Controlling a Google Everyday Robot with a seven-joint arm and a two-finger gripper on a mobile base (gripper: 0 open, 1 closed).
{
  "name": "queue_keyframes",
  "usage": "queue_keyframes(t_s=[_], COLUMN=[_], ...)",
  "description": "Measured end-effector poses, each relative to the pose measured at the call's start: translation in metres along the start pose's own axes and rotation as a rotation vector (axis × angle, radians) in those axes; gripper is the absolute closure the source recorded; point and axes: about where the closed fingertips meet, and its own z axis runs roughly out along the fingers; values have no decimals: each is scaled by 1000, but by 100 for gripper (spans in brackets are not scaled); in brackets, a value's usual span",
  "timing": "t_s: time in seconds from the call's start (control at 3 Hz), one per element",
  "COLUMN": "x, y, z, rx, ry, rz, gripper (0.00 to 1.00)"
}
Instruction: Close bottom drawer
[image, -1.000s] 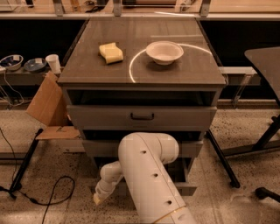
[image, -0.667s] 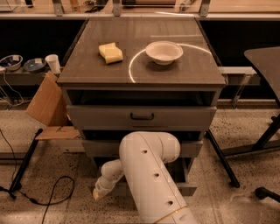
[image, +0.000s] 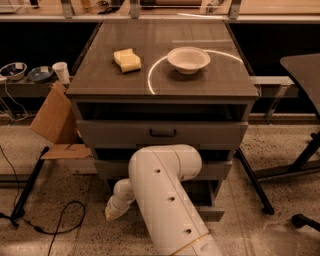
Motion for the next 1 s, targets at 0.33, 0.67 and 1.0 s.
queue_keyframes(t_s=[0.33,0.67,1.0], x=[-13,-19,-22], y=[7,14,22], z=[-11,-19,-17], rx=[75,184,287], ry=[-25,-35,-14], rz=[13,2,11], gripper=[100,100,100])
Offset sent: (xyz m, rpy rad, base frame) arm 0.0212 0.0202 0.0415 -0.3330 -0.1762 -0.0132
